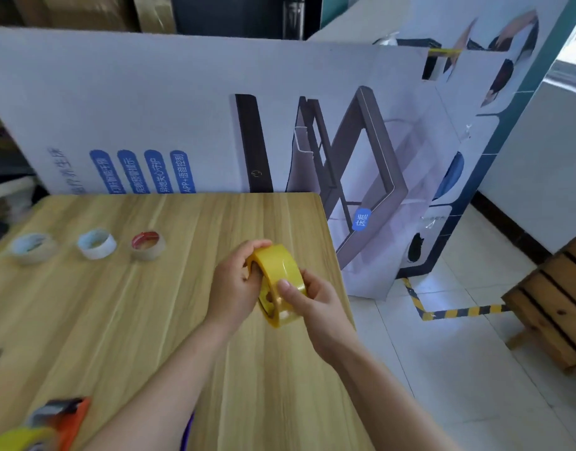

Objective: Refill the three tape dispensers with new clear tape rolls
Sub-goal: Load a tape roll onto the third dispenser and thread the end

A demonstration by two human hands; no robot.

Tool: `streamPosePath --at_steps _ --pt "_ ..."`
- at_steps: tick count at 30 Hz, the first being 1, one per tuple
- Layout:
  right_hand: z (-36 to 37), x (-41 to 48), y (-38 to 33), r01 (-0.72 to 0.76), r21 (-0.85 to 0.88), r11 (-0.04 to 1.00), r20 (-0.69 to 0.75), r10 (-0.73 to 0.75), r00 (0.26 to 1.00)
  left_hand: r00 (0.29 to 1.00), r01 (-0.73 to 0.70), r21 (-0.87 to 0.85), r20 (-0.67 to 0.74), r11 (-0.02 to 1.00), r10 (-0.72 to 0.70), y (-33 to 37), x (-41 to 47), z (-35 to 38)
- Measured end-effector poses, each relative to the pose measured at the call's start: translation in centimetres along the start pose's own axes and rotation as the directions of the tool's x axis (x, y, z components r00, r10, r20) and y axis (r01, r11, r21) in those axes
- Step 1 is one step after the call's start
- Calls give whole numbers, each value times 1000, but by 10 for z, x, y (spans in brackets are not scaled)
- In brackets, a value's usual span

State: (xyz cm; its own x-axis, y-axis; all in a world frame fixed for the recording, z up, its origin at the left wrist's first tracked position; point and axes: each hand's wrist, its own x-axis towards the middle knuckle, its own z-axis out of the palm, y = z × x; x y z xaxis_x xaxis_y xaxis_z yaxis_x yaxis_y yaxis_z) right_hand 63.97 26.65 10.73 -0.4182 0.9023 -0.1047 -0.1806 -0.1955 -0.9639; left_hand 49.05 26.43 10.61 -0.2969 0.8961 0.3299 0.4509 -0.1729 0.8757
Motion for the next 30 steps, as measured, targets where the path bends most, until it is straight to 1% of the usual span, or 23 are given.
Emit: streamPosePath --at_steps 2,5,8,12,16,18,21,23,24,26,27,28,30 --pt "12 -1 -10 32 28 999 68 -34 997 999 3 1 -51 1000 -3 7 -2 -18" --pt "31 -2 -19 35 85 996 180 -50 982 994 37 -16 -99 999 -39 13 -5 -44" --pt "53 -3 -29 13 118 993 290 -47 956 988 82 -79 -124 994 -91 17 -8 -70" --pt "83 -4 -36 0 136 991 399 -55 915 977 148 -203 -121 968 -175 20 -15 -109" --pt "122 -9 -37 19 150 988 472 -89 877 953 168 -183 -222 969 -207 21 -26 -150" --pt "145 -13 -34 28 157 987 504 -104 857 946 170 -178 -248 969 -211 22 -34 -173" --pt "184 -21 -31 30 160 987 545 -113 831 941 82 -35 -325 996 -89 30 -52 -211" --pt "215 -27 -30 25 163 986 569 -115 814 920 -6 120 -388 993 52 36 -66 -238" --pt "231 -29 -28 29 161 986 576 -118 809 903 -73 215 -401 974 156 39 -72 -253" --pt "265 -34 -24 42 165 985 571 -130 810 852 -188 407 -385 894 355 39 -83 -283" --pt "282 -36 -21 45 171 984 565 -136 814 831 -212 469 -375 857 410 38 -89 -298" --pt "299 -38 -19 51 176 983 563 -142 814 821 -211 494 -378 843 427 35 -93 -313" --pt "332 -44 -14 73 176 982 581 -164 797 827 -169 461 -415 871 380 29 -104 -344"
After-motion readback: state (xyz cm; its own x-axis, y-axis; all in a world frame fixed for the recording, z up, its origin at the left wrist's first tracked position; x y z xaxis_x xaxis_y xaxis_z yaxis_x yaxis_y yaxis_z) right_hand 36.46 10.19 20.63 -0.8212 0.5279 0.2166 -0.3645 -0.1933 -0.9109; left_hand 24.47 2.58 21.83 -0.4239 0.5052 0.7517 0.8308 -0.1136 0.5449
